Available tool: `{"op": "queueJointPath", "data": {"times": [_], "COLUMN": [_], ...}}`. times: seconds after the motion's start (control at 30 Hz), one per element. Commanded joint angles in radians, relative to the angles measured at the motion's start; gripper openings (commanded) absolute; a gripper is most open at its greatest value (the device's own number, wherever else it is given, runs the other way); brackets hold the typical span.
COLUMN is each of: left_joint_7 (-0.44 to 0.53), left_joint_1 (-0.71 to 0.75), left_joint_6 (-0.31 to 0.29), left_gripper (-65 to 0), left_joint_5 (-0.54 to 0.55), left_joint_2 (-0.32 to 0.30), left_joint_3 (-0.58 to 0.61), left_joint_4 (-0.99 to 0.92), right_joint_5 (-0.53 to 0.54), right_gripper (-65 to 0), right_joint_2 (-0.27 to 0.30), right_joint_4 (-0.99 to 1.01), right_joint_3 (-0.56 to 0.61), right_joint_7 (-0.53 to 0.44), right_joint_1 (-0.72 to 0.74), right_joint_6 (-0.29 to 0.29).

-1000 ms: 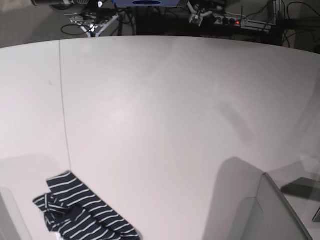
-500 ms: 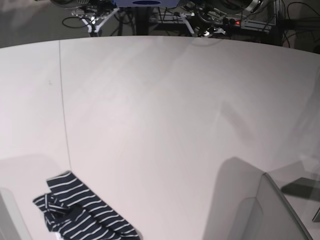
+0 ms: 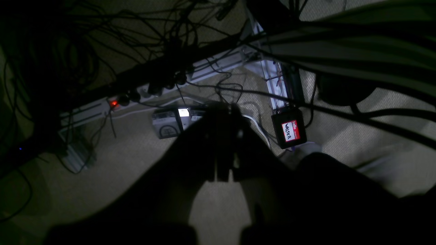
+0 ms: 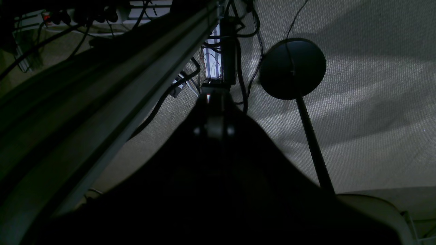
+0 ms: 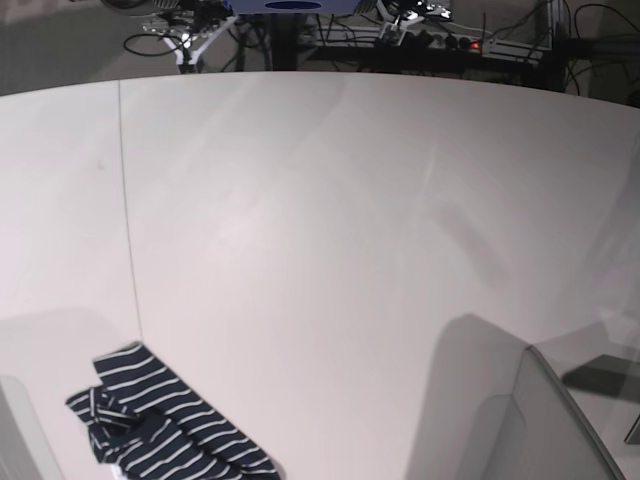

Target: Layout the t-shirt on the table in an organized manner, then fold the t-shirt properly

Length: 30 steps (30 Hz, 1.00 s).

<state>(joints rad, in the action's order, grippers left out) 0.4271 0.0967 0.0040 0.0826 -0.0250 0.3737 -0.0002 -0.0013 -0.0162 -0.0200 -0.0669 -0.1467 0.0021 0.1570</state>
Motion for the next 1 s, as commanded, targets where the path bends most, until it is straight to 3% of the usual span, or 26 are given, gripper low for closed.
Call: {"op": "queueJointPath", "data": {"times": [0.0,0.97], "left_joint_7": [0.011,0.011], "left_joint_1": [-0.001,-0.045], "left_joint_6": [0.006,0.006], "left_gripper": [-65.0,-65.0], "left_joint_5": [0.001,0.001], "left_joint_2": [-0.002,-0.002], "left_joint_3": [-0.002,-0.003], "left_joint_4": [0.000,0.000], "right_joint_5": [0.001,0.001], "right_gripper": [-63.5,-63.5], "right_joint_2": [0.003,0.003], "right_joint_4": [-0.002,-0.002], "right_joint_3": [0.002,0.003], "right_joint_7": [-0.004,-0.004], "right_joint_1": [0.000,0.000], "right_joint_6": [0.005,0.005]}}
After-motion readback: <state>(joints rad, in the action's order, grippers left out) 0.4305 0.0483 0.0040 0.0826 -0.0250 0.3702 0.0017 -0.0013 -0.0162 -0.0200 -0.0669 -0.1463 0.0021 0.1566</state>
